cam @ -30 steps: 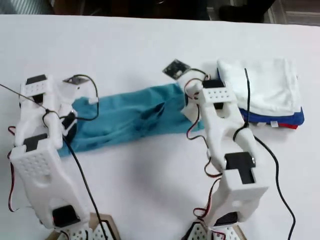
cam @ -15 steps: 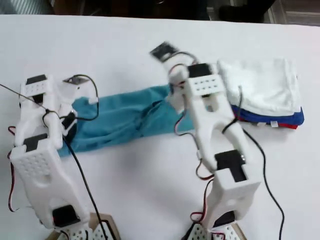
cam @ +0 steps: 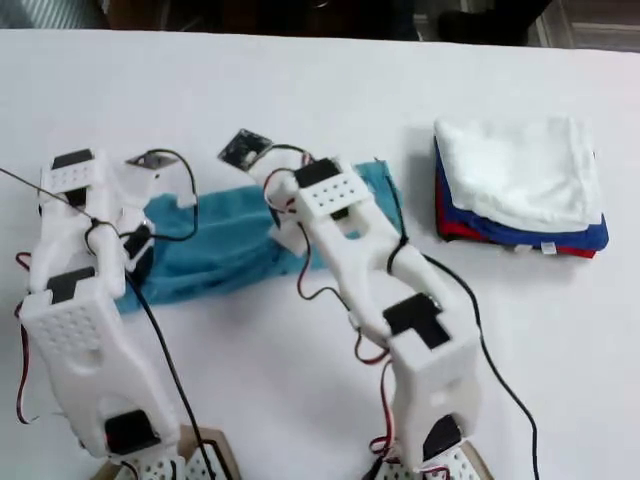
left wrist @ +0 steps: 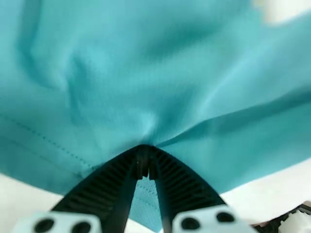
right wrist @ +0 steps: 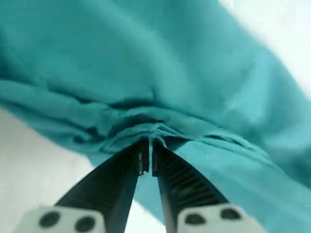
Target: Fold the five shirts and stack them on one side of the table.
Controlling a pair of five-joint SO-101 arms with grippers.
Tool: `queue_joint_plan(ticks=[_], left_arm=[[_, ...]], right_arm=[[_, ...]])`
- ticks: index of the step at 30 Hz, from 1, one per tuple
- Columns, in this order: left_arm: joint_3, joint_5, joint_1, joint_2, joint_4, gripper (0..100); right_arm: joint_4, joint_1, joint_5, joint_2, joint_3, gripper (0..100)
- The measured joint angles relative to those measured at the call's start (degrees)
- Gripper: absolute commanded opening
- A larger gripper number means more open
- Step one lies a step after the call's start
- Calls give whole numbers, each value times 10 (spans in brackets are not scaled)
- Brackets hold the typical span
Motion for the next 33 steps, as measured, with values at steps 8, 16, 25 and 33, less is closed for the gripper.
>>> queue_joint_plan(ticks=[8,16,25,33], left_arm=[[0,0,0,0,0,25],[0,0,0,0,0,25],[-50,-1,1,-25,79,26],[-96,54,-39,-95,104,267]], right_arm=[[-11,0,-30,18,-35,20],[12,1,-42,17,-57,20],[111,28,-43,-82,-68,20],[183,116,-43,-189,-57,20]])
